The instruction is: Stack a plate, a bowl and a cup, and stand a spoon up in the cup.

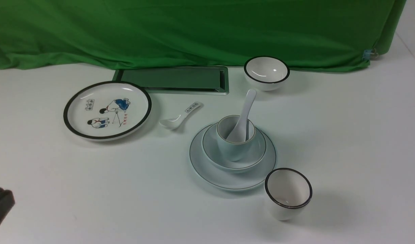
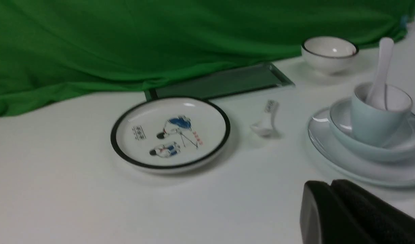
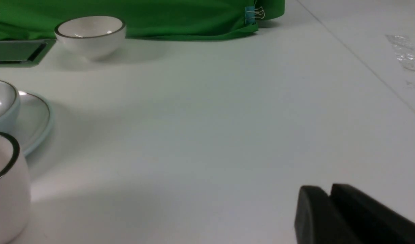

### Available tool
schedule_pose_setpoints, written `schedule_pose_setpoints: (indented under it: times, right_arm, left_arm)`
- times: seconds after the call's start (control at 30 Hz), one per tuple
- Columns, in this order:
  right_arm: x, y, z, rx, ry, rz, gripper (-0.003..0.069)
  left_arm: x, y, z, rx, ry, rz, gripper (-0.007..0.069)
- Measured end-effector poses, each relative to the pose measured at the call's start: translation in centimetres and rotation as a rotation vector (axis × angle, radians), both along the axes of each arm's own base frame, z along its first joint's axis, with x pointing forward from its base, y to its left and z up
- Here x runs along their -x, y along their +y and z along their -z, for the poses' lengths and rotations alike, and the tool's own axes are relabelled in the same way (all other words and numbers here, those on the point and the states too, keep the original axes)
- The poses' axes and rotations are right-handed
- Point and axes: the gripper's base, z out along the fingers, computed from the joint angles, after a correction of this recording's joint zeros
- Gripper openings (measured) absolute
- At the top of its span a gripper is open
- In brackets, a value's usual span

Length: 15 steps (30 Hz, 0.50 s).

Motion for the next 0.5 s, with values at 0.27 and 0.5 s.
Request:
schedule_pose_setpoints:
  times: [0.27,0.5]
  right_arm:
    - [0.0,0.0,0.0,0.0,0.0,0.0,0.0122]
    - [0.0,0.0,0.0,0.0,0.001,0.0,0.0127]
  left_arm:
    - [-0.5,1.4,5.0,-0.022,-0.183,-0.221,-0.0029]
    - [-0.3,1.7,7.2,0.035,-0.022,-0.286,-0.0029]
